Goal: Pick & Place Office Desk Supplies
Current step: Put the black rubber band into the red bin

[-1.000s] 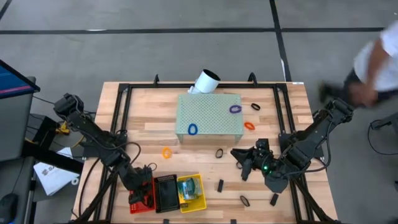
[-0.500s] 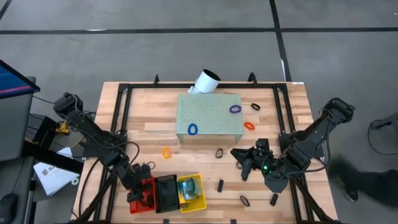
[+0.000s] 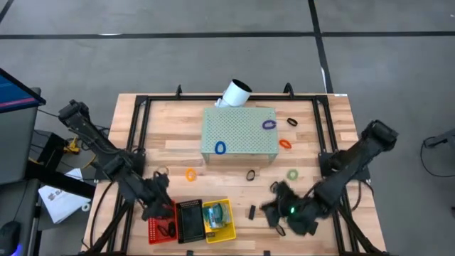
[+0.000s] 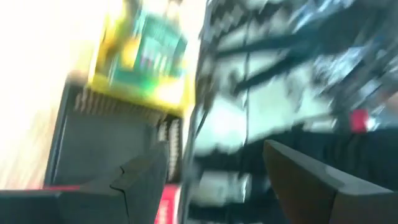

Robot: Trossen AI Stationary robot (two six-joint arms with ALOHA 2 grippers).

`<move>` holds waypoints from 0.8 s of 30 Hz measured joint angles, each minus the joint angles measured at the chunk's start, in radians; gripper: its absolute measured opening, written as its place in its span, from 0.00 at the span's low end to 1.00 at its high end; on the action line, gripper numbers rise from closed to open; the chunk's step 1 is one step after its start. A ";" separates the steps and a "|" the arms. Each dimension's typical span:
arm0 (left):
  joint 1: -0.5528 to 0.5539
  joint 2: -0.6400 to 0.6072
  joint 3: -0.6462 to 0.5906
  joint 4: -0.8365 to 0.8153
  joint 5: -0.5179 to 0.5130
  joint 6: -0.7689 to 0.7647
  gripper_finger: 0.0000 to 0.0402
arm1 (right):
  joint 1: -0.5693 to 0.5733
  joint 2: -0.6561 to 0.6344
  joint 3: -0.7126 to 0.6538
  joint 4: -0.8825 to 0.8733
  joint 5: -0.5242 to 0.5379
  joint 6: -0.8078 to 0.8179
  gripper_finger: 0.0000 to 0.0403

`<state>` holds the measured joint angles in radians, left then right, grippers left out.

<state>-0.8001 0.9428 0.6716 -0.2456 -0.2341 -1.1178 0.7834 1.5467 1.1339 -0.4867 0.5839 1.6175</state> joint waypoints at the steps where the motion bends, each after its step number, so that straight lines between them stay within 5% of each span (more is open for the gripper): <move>1: 0.000 -0.018 0.000 0.027 -0.040 0.019 0.64 | 0.009 0.034 0.000 0.020 -0.056 0.033 0.20; 7: 0.054 -0.100 0.000 0.205 -0.169 0.154 0.64 | 0.075 0.192 0.046 0.113 -0.218 0.208 0.30; 16: 0.176 -0.118 0.000 0.356 -0.147 0.310 0.64 | 0.094 0.279 0.171 -0.279 -0.332 0.386 0.49; 24: 0.214 -0.118 0.000 0.358 -0.100 0.322 0.64 | 0.099 0.338 0.170 -0.329 -0.404 0.436 0.54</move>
<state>-0.5858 0.8253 0.6720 0.1123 -0.3340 -0.7959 0.8825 1.8852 1.3037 -0.8156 0.1798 2.0539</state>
